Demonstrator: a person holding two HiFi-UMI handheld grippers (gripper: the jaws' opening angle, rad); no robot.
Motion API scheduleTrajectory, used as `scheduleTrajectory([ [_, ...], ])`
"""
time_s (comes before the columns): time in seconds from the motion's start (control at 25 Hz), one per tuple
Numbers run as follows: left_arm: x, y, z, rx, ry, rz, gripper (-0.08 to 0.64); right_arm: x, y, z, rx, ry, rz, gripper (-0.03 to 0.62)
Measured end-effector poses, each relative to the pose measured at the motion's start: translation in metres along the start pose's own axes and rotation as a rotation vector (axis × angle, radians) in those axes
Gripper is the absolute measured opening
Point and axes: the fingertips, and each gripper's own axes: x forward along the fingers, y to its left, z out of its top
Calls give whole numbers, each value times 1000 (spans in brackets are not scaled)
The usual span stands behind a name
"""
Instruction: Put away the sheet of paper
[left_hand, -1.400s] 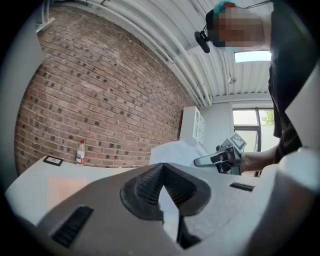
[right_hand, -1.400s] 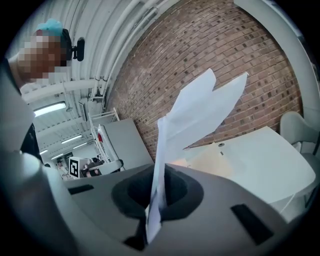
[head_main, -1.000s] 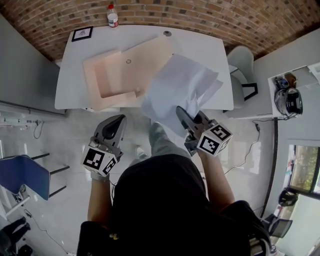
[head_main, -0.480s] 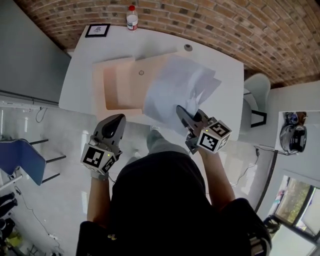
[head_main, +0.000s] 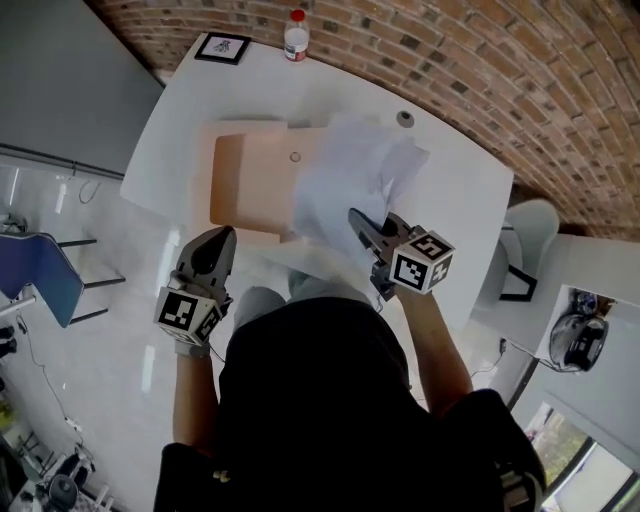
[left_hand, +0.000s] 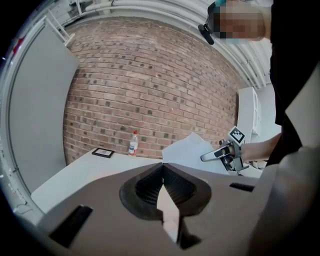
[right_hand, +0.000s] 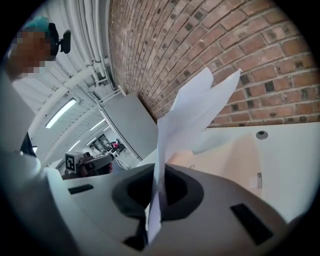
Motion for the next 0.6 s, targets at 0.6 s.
scheduleTrajectory([
  [0.6,-7,49,-57,-88,106,161,5,62,-36,-40,83,193,89,9],
])
